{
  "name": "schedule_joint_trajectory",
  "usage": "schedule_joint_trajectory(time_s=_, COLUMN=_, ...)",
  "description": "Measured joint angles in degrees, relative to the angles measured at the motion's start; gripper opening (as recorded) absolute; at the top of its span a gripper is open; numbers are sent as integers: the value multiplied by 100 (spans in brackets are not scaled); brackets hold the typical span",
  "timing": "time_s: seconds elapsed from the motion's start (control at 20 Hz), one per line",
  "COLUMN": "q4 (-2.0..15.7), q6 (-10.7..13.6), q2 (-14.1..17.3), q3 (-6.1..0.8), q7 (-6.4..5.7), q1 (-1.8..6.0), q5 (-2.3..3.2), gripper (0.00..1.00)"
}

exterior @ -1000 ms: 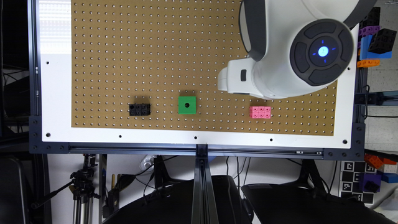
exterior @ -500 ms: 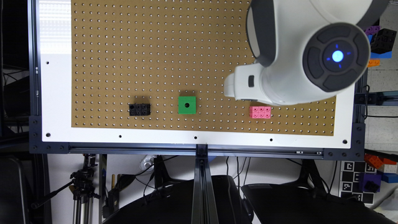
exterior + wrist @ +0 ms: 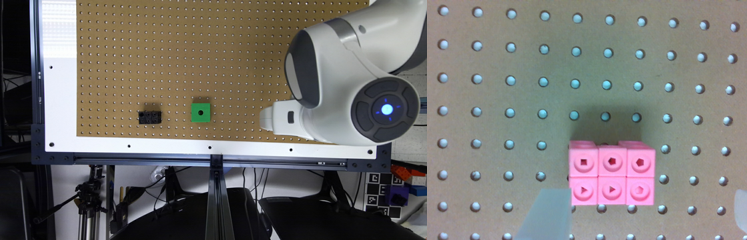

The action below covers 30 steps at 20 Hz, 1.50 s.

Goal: Pick up pink block.

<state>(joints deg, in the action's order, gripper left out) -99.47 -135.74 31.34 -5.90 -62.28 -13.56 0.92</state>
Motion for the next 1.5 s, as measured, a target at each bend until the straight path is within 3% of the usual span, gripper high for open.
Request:
schedule_joint_trajectory(time_s=0.85, q4=46, q6=-104, q2=271, q3=63, q7=0, q1=14, q5=1, gripper=100)
schedule_joint_trajectory(time_s=1.5, q4=170, q6=-356, q2=738, q3=73, q7=0, q1=13, q5=13, gripper=100)
